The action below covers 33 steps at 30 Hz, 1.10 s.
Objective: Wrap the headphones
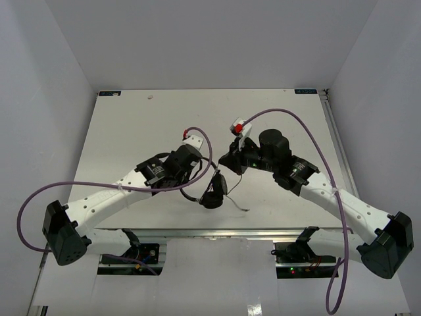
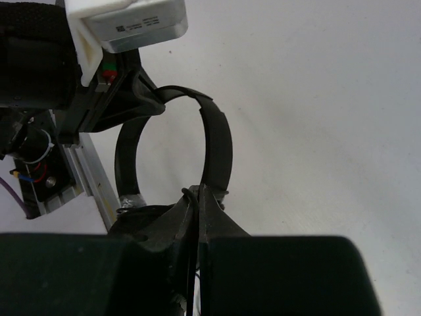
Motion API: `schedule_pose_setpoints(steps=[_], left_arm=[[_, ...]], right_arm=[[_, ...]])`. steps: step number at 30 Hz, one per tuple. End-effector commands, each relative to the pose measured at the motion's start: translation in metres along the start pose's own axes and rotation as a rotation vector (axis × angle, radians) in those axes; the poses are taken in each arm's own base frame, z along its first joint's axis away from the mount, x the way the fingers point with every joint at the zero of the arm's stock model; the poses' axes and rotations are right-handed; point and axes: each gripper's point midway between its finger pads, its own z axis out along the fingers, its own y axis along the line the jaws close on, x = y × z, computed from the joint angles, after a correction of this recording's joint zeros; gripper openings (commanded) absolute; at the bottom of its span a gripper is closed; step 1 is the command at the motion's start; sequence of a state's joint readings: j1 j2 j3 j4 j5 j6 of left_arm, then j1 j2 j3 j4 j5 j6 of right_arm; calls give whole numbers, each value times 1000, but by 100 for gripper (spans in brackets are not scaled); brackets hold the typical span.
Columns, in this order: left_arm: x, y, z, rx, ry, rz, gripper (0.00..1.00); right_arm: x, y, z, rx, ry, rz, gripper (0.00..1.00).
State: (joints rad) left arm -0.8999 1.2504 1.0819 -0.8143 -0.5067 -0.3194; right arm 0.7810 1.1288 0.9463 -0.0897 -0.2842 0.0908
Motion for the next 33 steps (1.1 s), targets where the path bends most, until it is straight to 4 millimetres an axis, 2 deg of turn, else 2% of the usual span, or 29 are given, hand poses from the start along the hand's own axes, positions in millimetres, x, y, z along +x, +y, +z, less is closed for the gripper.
schedule_pose_setpoints(steps=[1,3,9,13,17,26,33], left_arm=[[-16,13,-5,-102,-33,-107,0],[-15,17,-3,-152,-17,-139,0],[-8,23,8,-274,36,-186,0],[-13,21,9,-281,23,-231,0],[-22,15,6,-233,-4,-301,0],[-49,9,-13,-41,-126,-506,0],[-65,3,-30,63,-176,-584,0]], right_arm=[[-21,33,3,-145,-78,28,8],[-13,43,5,-185,-70,45,8],[-10,70,11,-257,-79,39,8],[-5,83,18,-273,-70,50,9],[12,93,27,-269,-44,57,9],[46,87,35,-178,-56,98,11],[57,84,39,-122,-85,107,13]])
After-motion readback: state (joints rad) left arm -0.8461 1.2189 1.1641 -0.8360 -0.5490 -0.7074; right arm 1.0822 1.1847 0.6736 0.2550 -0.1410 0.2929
